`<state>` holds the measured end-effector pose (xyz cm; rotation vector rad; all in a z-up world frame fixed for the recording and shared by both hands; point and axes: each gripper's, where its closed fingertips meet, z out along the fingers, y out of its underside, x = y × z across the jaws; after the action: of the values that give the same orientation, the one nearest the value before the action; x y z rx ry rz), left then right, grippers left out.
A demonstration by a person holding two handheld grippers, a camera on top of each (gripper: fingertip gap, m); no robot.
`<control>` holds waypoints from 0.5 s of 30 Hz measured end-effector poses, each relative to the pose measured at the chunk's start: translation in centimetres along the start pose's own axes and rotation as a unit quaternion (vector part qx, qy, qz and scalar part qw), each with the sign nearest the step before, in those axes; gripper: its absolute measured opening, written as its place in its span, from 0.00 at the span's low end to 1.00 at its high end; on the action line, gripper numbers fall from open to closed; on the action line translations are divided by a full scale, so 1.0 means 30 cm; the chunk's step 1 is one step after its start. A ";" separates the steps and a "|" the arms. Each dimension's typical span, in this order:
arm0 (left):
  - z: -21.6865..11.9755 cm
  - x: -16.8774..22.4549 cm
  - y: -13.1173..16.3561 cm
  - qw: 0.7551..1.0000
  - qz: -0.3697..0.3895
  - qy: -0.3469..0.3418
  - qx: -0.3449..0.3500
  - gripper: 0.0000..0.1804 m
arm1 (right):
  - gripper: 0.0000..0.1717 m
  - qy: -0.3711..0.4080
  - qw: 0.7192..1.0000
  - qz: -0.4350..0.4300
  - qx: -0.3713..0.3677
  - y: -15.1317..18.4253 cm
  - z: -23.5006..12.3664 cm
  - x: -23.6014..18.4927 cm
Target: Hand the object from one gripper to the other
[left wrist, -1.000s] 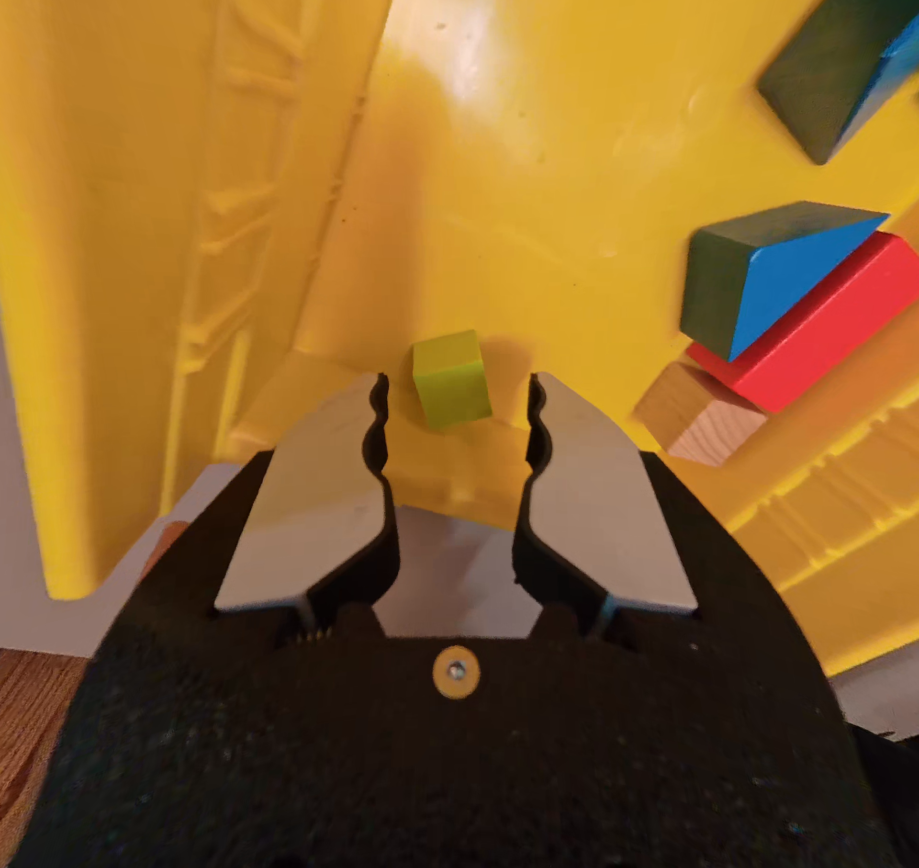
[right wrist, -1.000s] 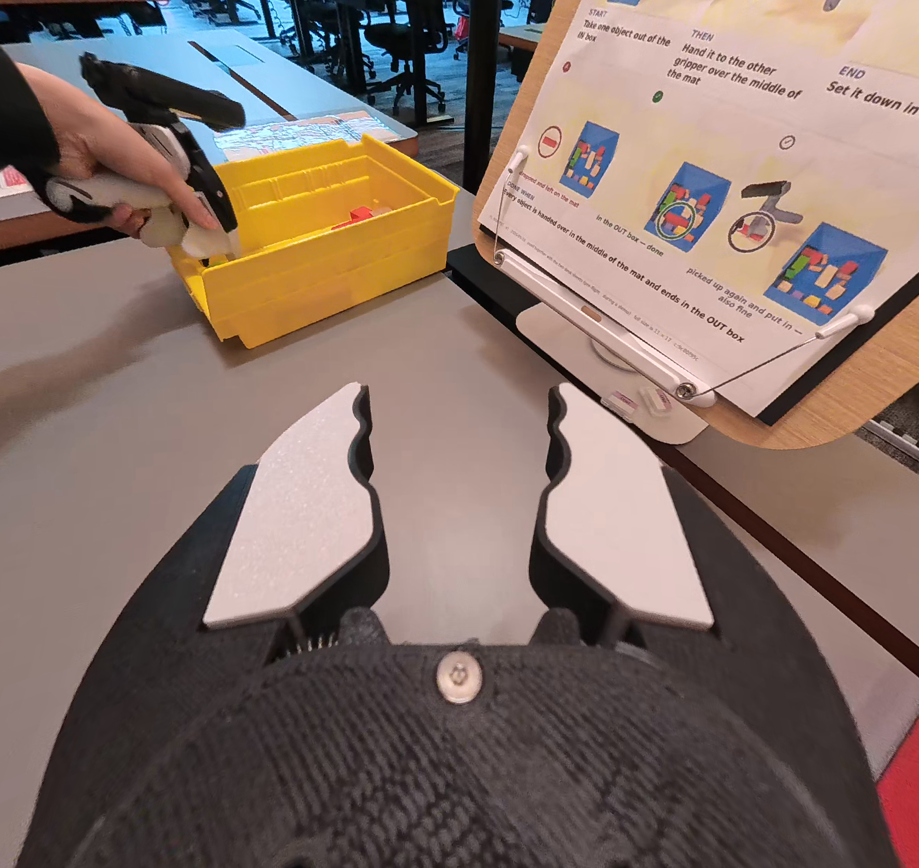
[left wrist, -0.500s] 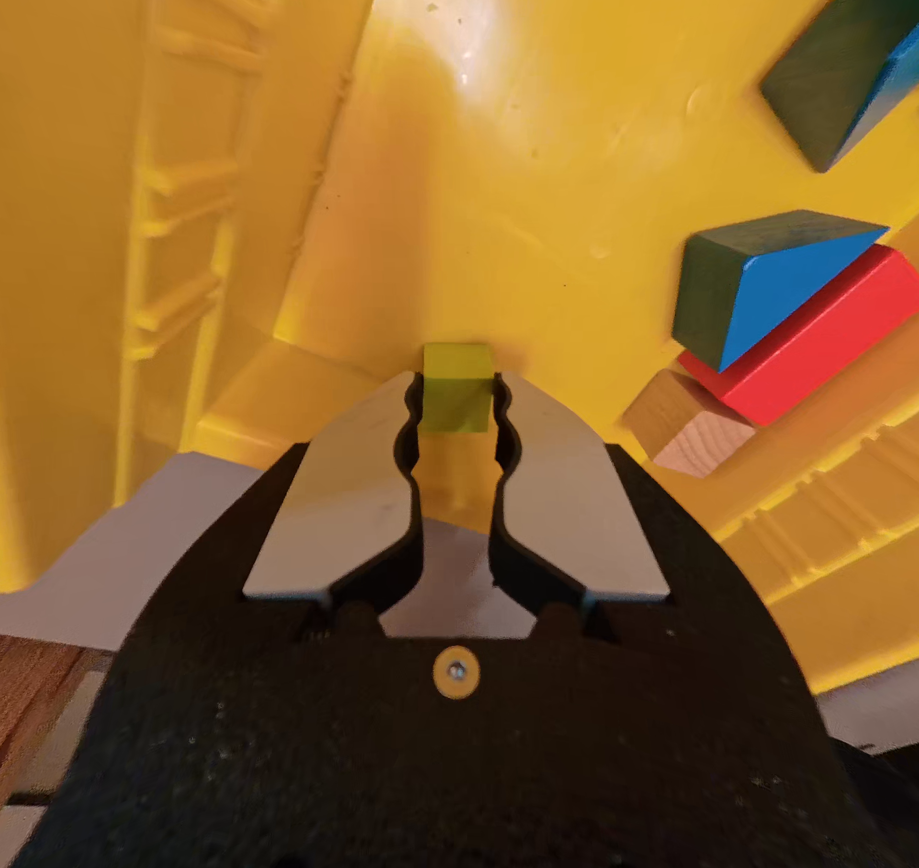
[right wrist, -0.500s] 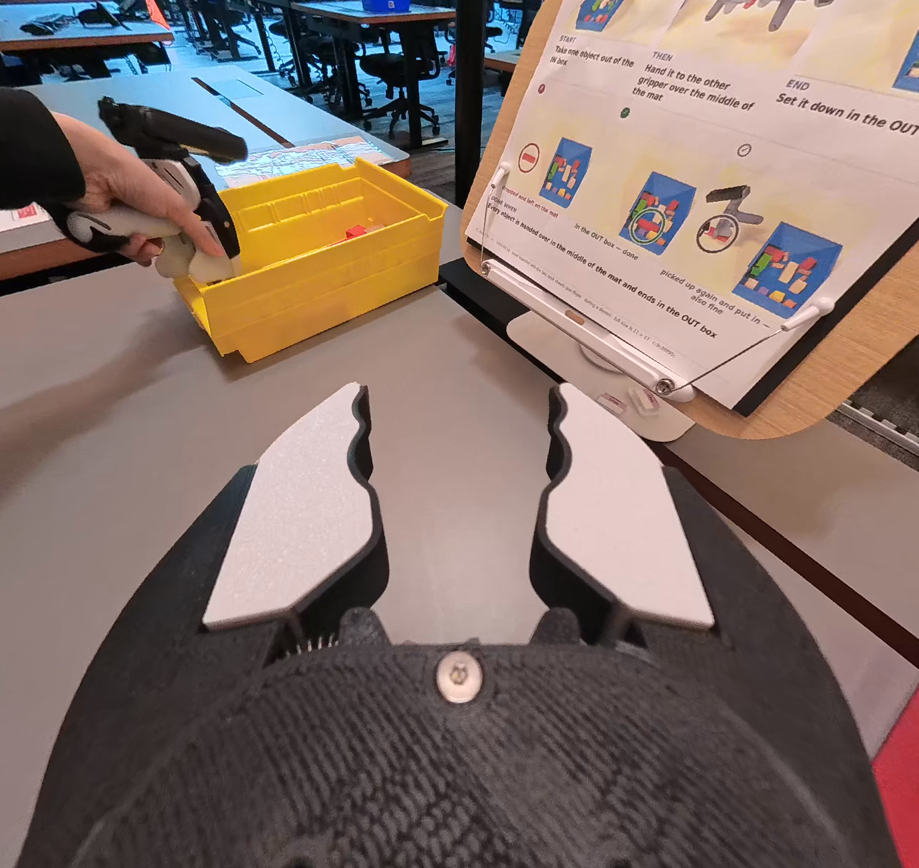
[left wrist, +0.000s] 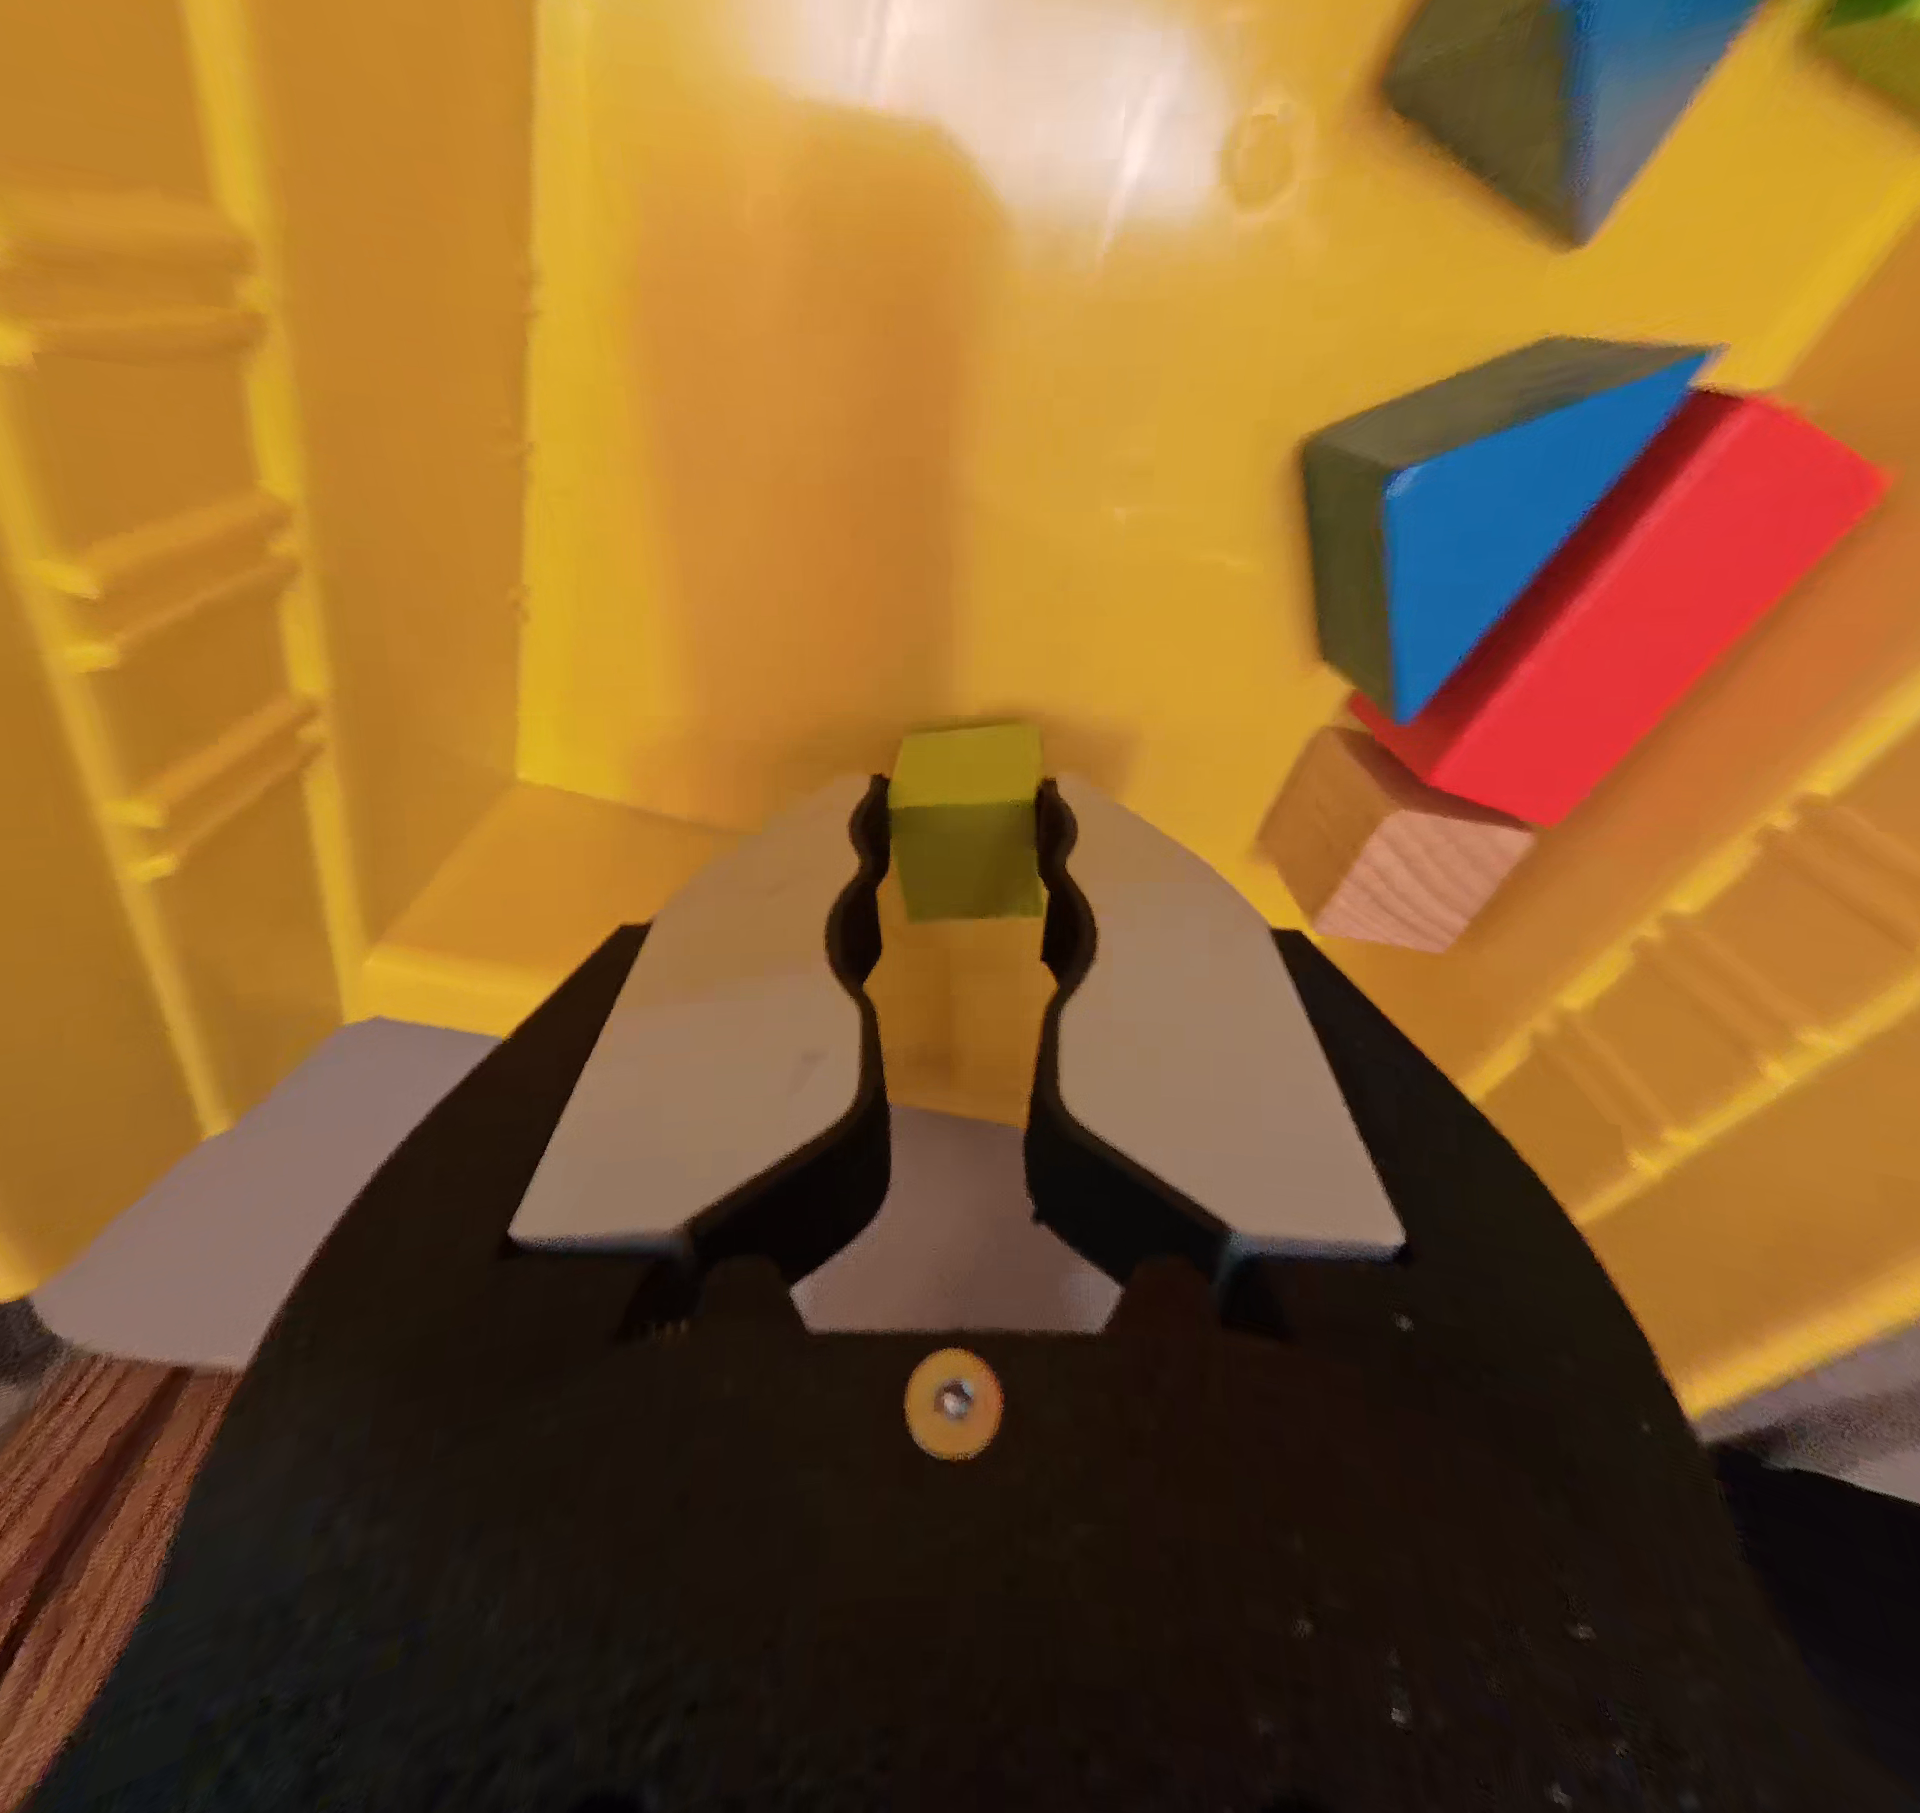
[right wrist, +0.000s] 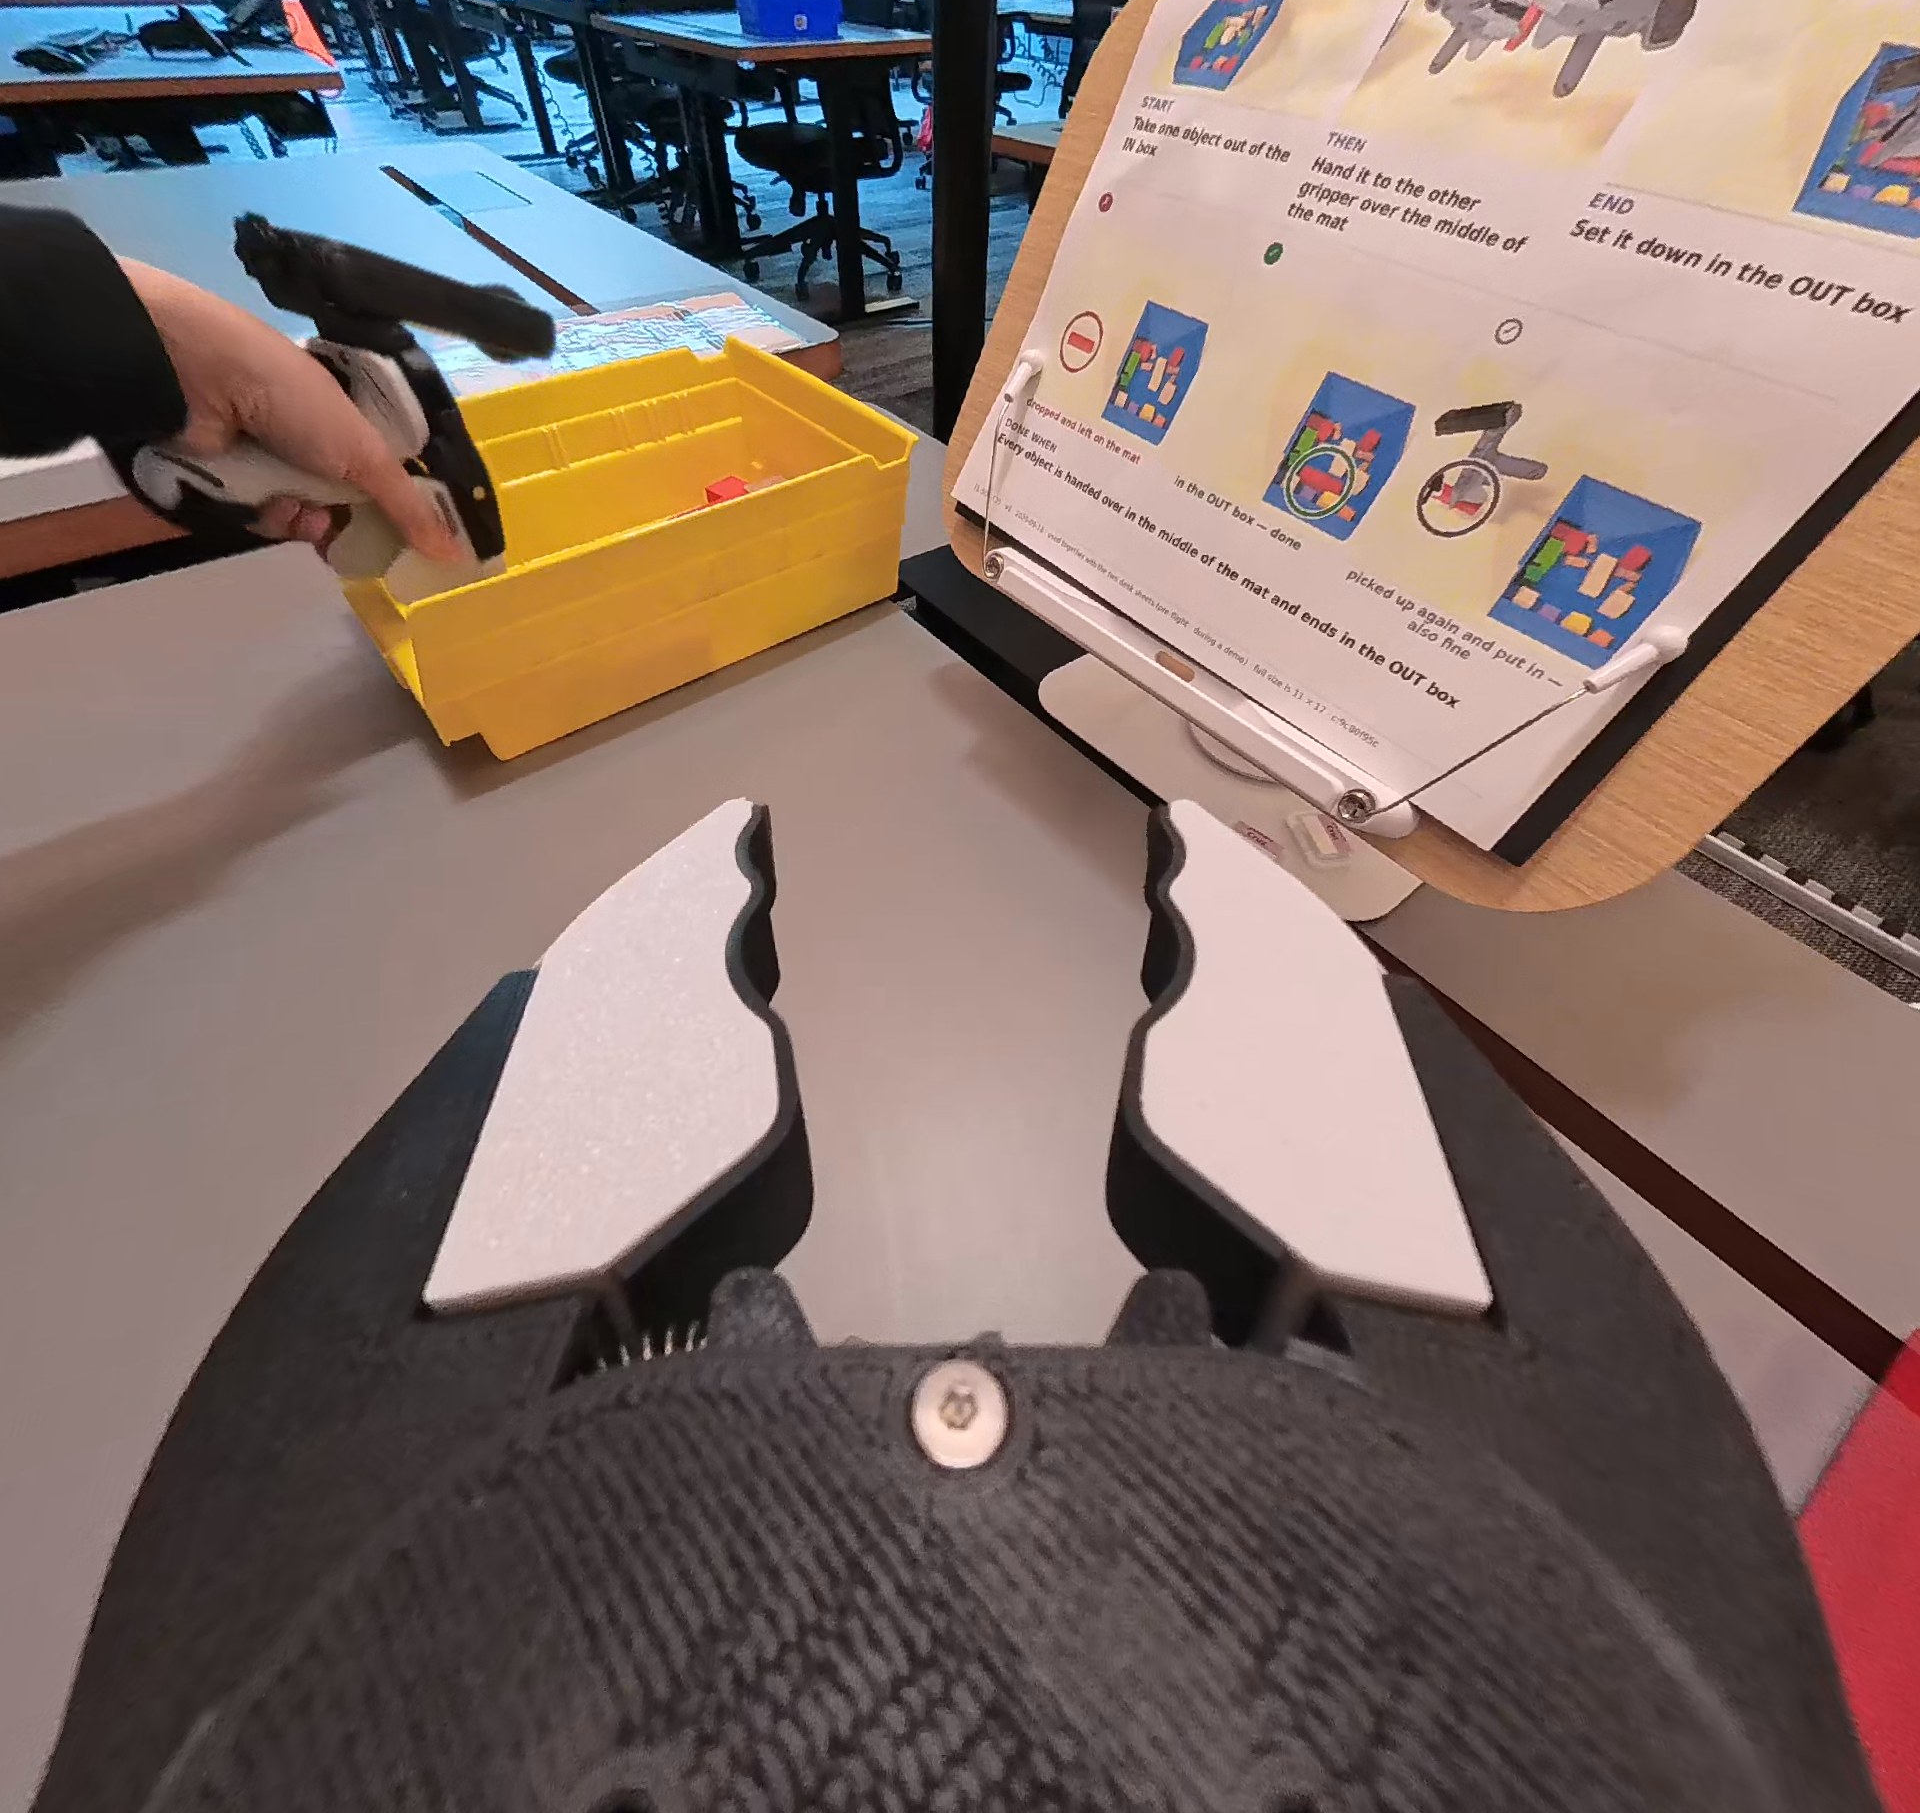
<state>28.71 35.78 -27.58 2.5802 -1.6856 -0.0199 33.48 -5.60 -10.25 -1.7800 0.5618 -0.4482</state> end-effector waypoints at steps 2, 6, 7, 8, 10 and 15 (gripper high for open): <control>-0.049 0.026 -0.045 0.999 0.023 0.016 0.032 0.15 | 0.40 0.000 1.000 0.001 -0.001 0.002 0.003 -0.001; -0.225 0.142 -0.144 0.983 0.109 0.069 0.128 0.15 | 0.40 -0.007 1.000 0.005 0.003 0.000 0.009 -0.007; -0.283 0.182 -0.160 0.975 0.132 0.086 0.158 0.15 | 0.40 -0.013 1.000 0.008 0.008 -0.004 0.011 -0.011; -0.344 0.228 -0.168 0.964 0.155 0.108 0.187 0.15 | 0.40 -0.019 1.000 0.013 0.014 -0.008 0.012 -0.017; -0.468 0.344 -0.157 0.931 0.208 0.172 0.246 0.15 | 0.40 -0.030 0.999 0.024 0.024 -0.016 0.016 -0.026; -0.696 0.649 0.032 0.767 0.414 0.292 0.394 0.15 | 0.39 -0.116 0.985 0.095 0.087 -0.090 0.015 -0.106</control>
<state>36.57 18.47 -6.25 1.4888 -2.6348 1.6193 31.54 -2.78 -7.81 -1.5672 0.5046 -0.1495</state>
